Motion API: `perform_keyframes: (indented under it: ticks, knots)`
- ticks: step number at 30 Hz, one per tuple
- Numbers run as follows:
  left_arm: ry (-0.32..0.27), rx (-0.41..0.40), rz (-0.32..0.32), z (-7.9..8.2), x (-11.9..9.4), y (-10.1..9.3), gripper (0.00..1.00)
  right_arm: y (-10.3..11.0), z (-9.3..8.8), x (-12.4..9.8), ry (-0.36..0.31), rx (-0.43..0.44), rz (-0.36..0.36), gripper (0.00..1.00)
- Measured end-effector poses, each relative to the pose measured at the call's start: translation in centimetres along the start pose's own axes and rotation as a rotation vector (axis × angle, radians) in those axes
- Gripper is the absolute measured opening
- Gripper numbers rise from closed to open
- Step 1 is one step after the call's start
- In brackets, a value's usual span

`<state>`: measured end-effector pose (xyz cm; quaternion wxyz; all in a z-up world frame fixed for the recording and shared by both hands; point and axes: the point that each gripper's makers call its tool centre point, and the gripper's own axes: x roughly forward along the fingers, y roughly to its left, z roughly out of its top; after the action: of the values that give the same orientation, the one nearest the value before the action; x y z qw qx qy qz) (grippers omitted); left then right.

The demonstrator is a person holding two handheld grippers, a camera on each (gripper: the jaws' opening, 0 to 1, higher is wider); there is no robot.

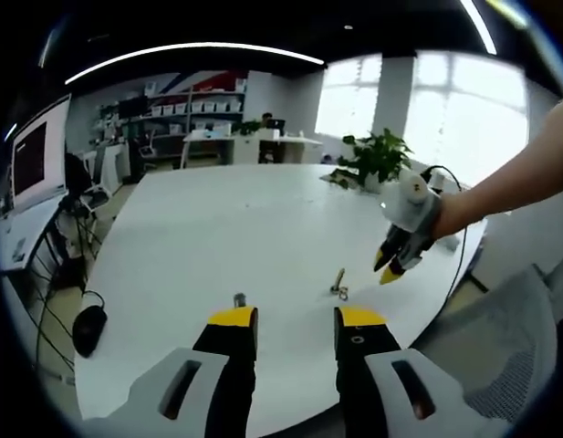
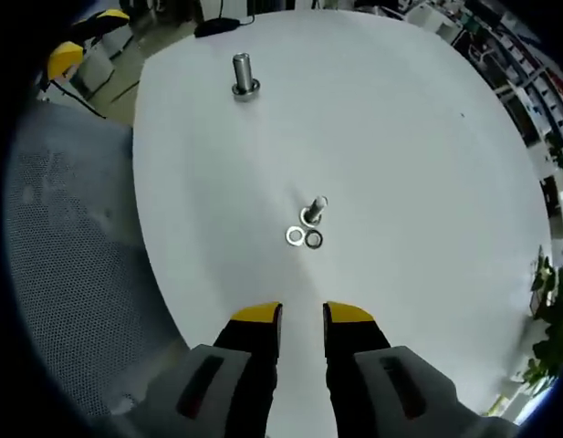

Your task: Place the washer onto the threaded stud by aligning its center hole with the stud, sliding it down to the base, and recovering from edge contact or off-axis alignment until the washer reaches the visible bottom stop.

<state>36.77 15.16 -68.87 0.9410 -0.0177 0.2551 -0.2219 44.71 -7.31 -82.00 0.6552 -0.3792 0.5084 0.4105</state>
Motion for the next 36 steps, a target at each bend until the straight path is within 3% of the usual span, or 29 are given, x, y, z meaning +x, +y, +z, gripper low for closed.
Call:
perform_keyframes:
  ticks: [7, 12, 15, 21, 23, 28, 36]
  knots:
    - [0.004, -0.049, 0.048, -0.2, 0.0, 1.3, 0.34, 0.0, -0.3, 1.5, -0.016, -0.023, 0.040, 0.20]
    - [0.015, -0.043, 0.084, -0.3, -0.1, 1.9, 0.35, -0.1, 0.6, 2.7, -0.064, 0.020, 0.074, 0.20]
    - [0.017, -0.044, 0.109, -0.4, -0.2, 2.4, 0.35, 0.1, 1.2, 3.7, -0.086, -0.050, 0.078, 0.21]
    - [0.026, -0.047, 0.133, -0.6, -0.4, 2.8, 0.35, 0.1, 0.6, 5.2, -0.098, -0.043, 0.108, 0.20]
    - [0.032, -0.049, 0.138, -0.8, -0.4, 2.8, 0.35, -0.4, 1.3, 5.2, -0.131, -0.072, 0.086, 0.18]
    - [0.052, -0.041, 0.138, -1.2, -0.2, 2.8, 0.35, -1.1, 2.4, 5.4, -0.133, -0.102, 0.097, 0.20]
    - [0.059, -0.028, 0.134, -1.3, -0.2, 2.7, 0.35, -0.5, 4.0, 5.6, -0.168, -0.215, 0.105, 0.20]
